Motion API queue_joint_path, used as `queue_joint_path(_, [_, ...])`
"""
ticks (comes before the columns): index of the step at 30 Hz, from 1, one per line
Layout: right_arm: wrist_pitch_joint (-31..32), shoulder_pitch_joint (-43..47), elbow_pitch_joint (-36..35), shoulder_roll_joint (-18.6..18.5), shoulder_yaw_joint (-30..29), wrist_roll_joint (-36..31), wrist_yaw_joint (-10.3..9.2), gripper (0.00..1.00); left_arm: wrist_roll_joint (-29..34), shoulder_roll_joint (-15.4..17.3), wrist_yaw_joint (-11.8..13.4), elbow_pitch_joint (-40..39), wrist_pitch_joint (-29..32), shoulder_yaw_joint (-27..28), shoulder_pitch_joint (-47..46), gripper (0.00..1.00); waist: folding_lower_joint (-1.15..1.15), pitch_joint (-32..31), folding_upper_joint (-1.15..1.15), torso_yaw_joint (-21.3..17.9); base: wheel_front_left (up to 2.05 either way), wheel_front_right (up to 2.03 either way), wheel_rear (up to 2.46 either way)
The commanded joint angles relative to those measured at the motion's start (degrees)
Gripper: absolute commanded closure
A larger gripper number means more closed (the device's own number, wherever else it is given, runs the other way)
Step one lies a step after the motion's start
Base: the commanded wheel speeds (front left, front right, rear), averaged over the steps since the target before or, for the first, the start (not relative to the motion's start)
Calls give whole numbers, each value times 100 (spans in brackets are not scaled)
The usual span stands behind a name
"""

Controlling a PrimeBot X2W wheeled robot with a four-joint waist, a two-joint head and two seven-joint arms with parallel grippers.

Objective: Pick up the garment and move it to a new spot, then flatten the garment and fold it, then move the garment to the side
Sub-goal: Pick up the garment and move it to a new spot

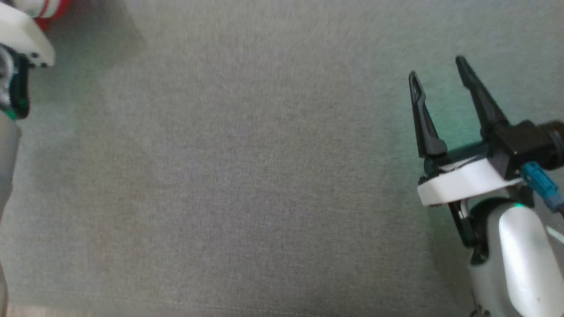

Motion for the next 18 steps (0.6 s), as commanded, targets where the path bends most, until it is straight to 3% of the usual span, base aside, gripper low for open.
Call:
queue_joint_path(1, [-68, 120, -135, 30, 114, 75, 42, 0, 91, 387, -35, -213, -65, 82, -320, 100, 1, -579, 0, -179, 0, 0, 0])
queue_joint_path(6, [-334, 460, 259, 30, 7, 462, 42, 0, 357, 132, -128, -907, 80, -309, -456, 100, 1, -1491, 0, -437, 0, 0, 0])
queue_joint_path(10, [-522, 648, 476, 30, -47, 734, 42, 0, 272, -264, -124, -1548, 305, -440, -490, 100, 1, -1942, 0, -677, 0, 0, 0])
queue_joint_path(18, [-790, 827, 763, 30, -113, 1028, 42, 0, -178, -1287, 228, -2892, 605, -590, -44, 100, 1, -2086, 0, -1208, 0, 0, 0])
